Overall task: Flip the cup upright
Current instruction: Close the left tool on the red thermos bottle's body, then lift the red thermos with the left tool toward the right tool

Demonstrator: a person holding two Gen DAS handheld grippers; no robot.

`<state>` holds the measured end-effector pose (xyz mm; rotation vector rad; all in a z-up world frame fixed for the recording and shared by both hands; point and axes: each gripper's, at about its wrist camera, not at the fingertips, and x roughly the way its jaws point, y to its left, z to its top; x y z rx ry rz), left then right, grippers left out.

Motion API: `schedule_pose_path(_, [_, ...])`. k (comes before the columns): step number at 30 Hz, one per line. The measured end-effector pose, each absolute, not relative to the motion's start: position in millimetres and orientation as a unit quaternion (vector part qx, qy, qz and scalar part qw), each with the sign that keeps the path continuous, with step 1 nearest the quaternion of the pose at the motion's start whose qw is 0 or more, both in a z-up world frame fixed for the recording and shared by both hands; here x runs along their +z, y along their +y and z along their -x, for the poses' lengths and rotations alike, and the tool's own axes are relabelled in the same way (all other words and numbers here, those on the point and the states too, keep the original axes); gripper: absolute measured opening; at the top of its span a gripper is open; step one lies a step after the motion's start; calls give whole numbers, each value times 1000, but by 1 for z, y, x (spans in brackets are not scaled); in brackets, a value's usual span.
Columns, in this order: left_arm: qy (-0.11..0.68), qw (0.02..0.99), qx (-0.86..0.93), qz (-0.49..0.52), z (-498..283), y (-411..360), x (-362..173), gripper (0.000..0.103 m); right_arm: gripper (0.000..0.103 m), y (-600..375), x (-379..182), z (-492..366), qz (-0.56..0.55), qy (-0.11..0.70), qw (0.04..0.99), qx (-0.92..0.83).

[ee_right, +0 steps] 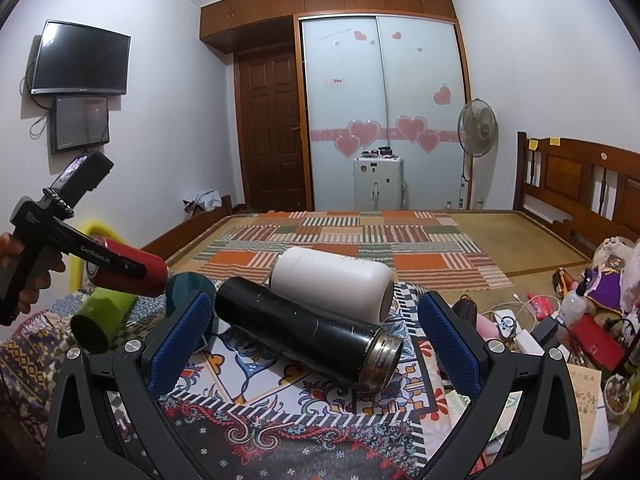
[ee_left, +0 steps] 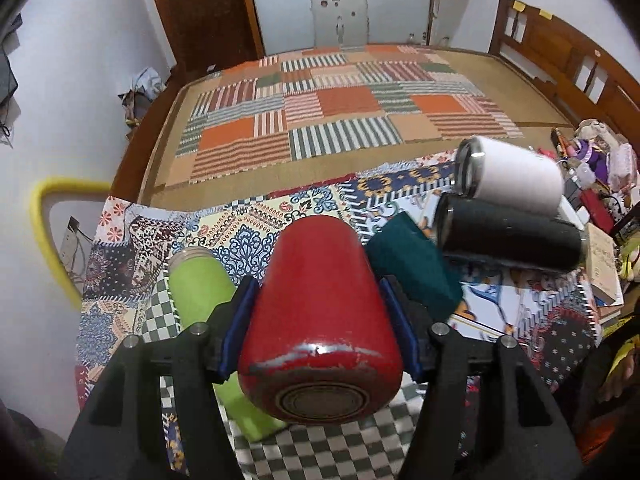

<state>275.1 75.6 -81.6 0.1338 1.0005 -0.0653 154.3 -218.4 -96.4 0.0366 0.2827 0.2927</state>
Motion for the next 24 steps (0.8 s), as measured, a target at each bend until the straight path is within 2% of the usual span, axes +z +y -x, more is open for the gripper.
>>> schedule_pose_path(12, [440,888,-99,-86,-218,23,-51,62,103,-227,-83,-130,-15,119,983,140])
schedule_pose_path(24, [466,864,-177,-78,-193,-27,-114,62,103,-229,-88,-116,0,129,982,136])
